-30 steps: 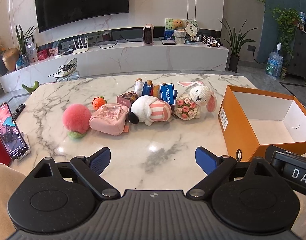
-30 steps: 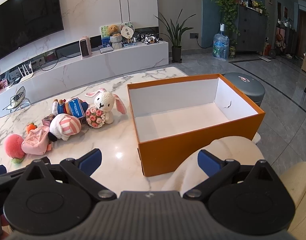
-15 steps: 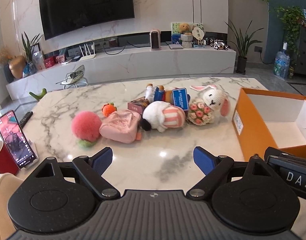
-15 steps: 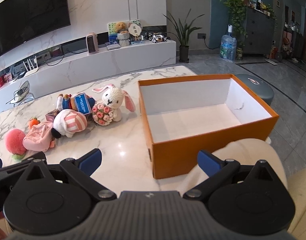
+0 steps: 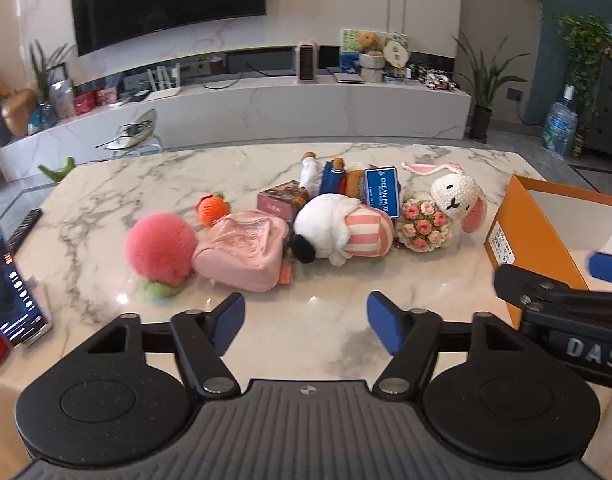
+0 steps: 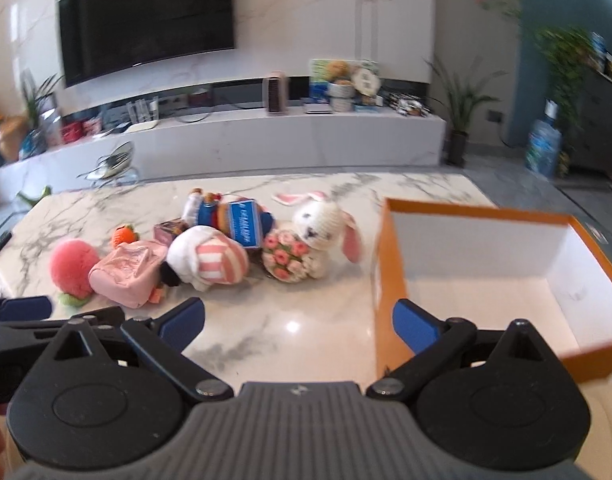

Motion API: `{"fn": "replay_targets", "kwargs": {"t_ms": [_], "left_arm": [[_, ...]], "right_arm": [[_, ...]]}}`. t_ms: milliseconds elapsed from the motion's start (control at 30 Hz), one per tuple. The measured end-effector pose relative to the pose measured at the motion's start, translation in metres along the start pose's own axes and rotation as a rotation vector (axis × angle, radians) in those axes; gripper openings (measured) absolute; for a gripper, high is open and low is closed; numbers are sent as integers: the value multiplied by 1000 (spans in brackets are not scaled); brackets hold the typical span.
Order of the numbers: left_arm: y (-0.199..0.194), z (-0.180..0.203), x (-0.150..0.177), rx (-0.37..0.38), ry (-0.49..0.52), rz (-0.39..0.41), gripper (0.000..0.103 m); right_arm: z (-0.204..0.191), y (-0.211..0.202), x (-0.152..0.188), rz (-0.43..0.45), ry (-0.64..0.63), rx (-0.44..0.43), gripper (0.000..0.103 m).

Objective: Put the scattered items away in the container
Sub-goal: 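Move both tools over the plush toys beside the orange box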

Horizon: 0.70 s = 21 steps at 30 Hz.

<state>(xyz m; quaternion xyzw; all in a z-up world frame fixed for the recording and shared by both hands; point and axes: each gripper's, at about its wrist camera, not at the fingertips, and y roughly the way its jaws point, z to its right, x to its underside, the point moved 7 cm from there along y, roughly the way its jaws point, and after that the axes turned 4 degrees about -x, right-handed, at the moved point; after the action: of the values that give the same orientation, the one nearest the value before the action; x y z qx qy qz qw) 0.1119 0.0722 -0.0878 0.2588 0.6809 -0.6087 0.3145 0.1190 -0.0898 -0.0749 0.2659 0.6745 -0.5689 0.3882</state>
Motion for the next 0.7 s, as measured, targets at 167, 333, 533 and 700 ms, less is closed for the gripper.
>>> {"fn": "replay_targets", "kwargs": {"t_ms": [167,333,533,700], "left_arm": [[18,9,-12,66,21,12,63],[44,18,-27,90,55,10,62],[75,33,-41,112,121,15,78],[99,45,-49,154,168,22,88]], "right_arm": [[-7,27,-13,-18,-32,-33,72],[-2,55,-28,-31,-43,-27,69],[11,99,-48,-57,-15,-31,70],[17,130,-62,-68,-13,-36,75]]}}
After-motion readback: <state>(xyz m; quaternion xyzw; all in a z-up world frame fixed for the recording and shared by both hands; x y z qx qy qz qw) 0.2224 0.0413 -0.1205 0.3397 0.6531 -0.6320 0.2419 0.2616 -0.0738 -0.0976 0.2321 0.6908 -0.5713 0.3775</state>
